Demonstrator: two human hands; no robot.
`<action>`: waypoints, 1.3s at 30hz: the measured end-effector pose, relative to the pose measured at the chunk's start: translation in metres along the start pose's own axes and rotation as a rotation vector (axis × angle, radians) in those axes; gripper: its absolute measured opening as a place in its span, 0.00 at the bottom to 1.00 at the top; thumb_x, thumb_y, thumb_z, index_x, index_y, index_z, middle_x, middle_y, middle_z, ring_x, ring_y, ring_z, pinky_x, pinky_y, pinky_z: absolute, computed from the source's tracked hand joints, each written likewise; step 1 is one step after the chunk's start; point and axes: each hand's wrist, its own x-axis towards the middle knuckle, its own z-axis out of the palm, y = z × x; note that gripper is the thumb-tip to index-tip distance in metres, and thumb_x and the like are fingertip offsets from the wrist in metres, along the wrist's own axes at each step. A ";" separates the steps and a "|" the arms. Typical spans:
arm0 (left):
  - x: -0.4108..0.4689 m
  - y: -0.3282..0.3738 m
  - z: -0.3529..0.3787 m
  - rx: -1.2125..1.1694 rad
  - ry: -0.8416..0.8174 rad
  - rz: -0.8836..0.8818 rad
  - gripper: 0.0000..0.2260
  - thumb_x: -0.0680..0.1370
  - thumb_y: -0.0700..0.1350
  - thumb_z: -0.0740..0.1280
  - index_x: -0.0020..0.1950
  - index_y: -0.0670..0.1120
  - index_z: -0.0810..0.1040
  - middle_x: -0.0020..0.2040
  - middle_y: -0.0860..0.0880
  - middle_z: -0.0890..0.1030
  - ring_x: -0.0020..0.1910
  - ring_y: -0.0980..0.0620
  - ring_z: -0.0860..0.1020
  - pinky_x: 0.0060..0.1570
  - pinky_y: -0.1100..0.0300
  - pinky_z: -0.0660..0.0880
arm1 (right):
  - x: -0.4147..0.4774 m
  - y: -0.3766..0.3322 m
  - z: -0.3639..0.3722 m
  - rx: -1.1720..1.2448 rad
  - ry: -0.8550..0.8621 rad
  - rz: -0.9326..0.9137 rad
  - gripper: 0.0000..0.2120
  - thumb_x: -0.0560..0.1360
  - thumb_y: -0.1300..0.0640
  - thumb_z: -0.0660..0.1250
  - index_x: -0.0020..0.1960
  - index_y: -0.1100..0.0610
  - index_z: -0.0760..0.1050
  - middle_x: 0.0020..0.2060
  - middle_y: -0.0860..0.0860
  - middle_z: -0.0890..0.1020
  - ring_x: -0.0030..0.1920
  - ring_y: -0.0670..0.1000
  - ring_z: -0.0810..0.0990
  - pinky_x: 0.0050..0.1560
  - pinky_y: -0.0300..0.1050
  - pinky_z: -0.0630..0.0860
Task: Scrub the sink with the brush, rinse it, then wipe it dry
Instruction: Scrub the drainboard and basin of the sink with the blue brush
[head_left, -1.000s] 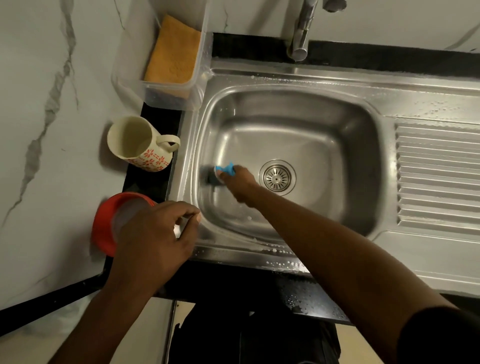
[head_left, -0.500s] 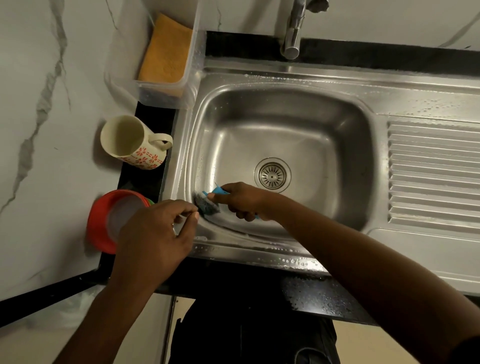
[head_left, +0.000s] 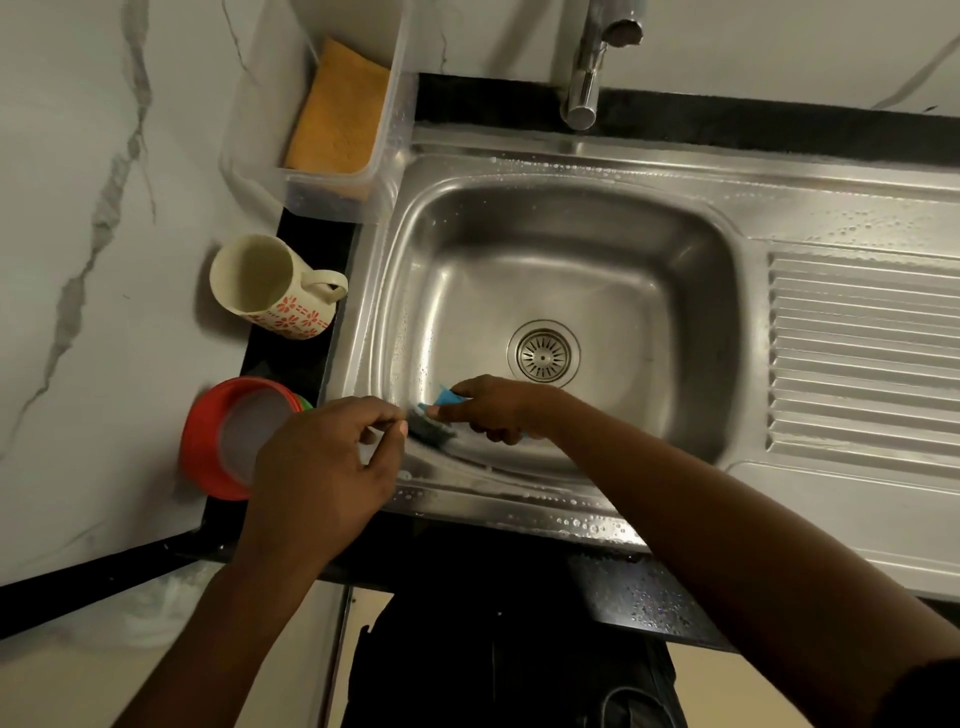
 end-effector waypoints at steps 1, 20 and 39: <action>0.000 0.002 -0.001 0.002 0.007 0.000 0.03 0.79 0.47 0.72 0.51 0.53 0.85 0.43 0.60 0.84 0.43 0.59 0.81 0.41 0.51 0.82 | 0.004 0.003 0.003 -0.049 0.018 0.016 0.28 0.79 0.37 0.69 0.62 0.62 0.75 0.34 0.51 0.71 0.26 0.47 0.65 0.27 0.41 0.63; -0.003 0.001 0.006 0.003 -0.012 -0.028 0.05 0.79 0.49 0.71 0.53 0.53 0.85 0.44 0.59 0.84 0.43 0.59 0.82 0.42 0.52 0.82 | -0.002 -0.011 -0.015 -0.245 -0.056 0.054 0.26 0.78 0.38 0.71 0.61 0.60 0.79 0.32 0.52 0.70 0.26 0.49 0.66 0.24 0.39 0.64; 0.013 0.011 0.014 -0.013 -0.007 -0.033 0.03 0.79 0.49 0.72 0.50 0.55 0.85 0.41 0.59 0.84 0.41 0.59 0.82 0.41 0.54 0.82 | -0.062 0.010 -0.069 -0.601 -0.163 0.101 0.25 0.77 0.34 0.70 0.57 0.55 0.82 0.30 0.53 0.73 0.25 0.50 0.69 0.24 0.39 0.67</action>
